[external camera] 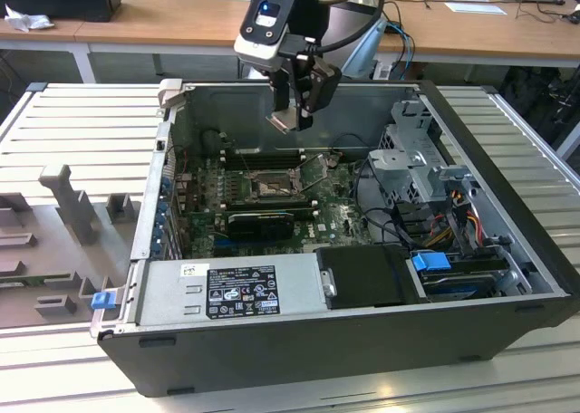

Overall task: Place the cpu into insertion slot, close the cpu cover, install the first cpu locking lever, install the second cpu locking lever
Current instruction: 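Place the cpu into insertion slot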

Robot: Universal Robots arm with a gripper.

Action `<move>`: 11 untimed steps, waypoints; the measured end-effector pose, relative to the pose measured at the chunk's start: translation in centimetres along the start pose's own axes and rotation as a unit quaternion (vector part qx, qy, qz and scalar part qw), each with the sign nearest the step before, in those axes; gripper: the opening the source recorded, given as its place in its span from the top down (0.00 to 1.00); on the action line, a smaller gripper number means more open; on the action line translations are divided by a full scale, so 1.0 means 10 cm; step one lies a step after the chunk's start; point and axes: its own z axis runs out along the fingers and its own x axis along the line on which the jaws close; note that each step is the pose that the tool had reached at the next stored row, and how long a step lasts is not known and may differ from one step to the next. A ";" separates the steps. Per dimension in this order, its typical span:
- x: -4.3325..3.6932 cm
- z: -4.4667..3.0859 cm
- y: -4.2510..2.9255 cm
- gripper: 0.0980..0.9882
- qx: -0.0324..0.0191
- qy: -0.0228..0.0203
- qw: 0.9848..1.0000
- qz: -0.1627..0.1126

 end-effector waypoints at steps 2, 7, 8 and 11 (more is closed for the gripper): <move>0.000 0.000 0.000 0.52 0.000 0.000 1.000 0.004; 0.000 0.002 0.000 0.52 0.000 -0.001 1.000 0.013; 0.000 0.002 0.000 0.52 0.000 -0.001 1.000 0.015; 0.000 0.003 0.000 0.52 0.000 -0.002 1.000 0.021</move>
